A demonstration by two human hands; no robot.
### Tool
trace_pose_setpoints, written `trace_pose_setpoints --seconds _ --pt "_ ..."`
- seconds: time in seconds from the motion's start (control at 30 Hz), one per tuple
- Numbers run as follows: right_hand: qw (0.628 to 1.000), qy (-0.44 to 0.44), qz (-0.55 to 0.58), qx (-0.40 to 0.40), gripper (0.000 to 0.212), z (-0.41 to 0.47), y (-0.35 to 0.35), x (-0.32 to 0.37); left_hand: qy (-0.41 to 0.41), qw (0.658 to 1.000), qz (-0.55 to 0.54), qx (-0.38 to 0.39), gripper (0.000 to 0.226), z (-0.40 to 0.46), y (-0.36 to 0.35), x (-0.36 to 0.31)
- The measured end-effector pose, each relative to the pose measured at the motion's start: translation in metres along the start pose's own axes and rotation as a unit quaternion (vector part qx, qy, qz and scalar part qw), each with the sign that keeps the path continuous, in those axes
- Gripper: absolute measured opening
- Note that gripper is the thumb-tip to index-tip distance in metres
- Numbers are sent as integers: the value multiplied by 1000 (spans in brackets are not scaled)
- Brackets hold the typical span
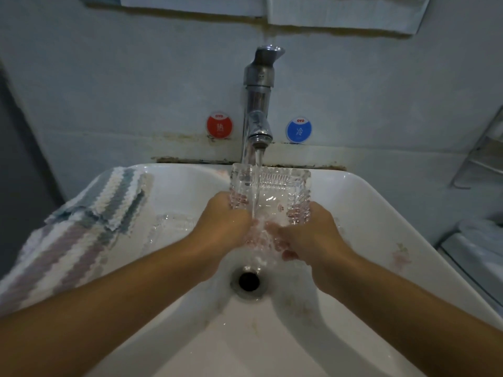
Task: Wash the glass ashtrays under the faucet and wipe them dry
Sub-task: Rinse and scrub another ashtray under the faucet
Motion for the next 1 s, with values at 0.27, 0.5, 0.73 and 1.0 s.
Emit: trace_pose_setpoints --seconds 0.27,0.5,0.73,1.0 --pt "988 -13 26 150 21 -9 -15 0 -1 997 40 -63 15 10 19 -1" --pt "981 -33 52 183 26 -8 -24 -5 -56 987 118 -97 13 13 27 -7" --pt "988 24 -18 150 10 -11 -21 -6 -107 970 195 -101 14 8 31 -23" --pt "975 1 5 224 14 -18 -26 -2 -108 965 219 -100 14 5 34 -30"
Point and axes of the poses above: each hand's wrist, its own z-axis towards the middle knuckle, its own y-axis out of the back of the hand, x = y × z, the point moved 5 cm from there along z, towards the middle knuckle, and after that the axes turned 10 degrees about -x, right-handed, at the moved point
